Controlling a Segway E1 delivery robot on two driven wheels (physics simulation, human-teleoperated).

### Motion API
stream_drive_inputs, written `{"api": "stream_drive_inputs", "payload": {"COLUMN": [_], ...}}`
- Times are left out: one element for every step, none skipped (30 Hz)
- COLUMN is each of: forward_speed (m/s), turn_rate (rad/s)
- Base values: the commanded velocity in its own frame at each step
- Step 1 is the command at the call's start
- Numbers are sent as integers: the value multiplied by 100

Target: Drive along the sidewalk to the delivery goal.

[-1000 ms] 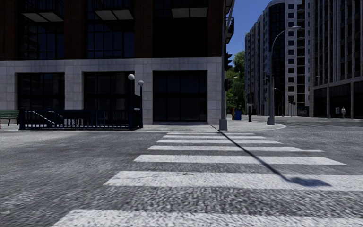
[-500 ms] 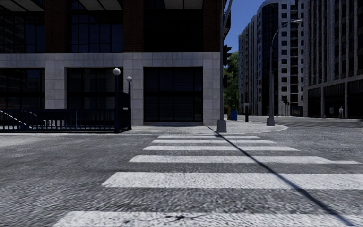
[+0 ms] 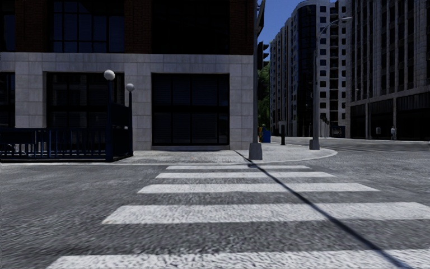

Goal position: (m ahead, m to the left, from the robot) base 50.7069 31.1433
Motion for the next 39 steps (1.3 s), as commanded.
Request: {"api": "stream_drive_inputs", "payload": {"forward_speed": [200,200,200,200,200,200,200,200,200,200,200,200,200,200,200,200,200,200,200,200,200,200,200,200,200,200,200,200,200,200,200,200,200,200,200,200,200,193,193], "turn_rate": [0,0,0,0,0,0,0,0,0,0,0,0,0,0,0,0,0,0,0,0,0,0,0,0,38,41,42,42,26,3,0,0,0,0,0,0,0,0,0]}}
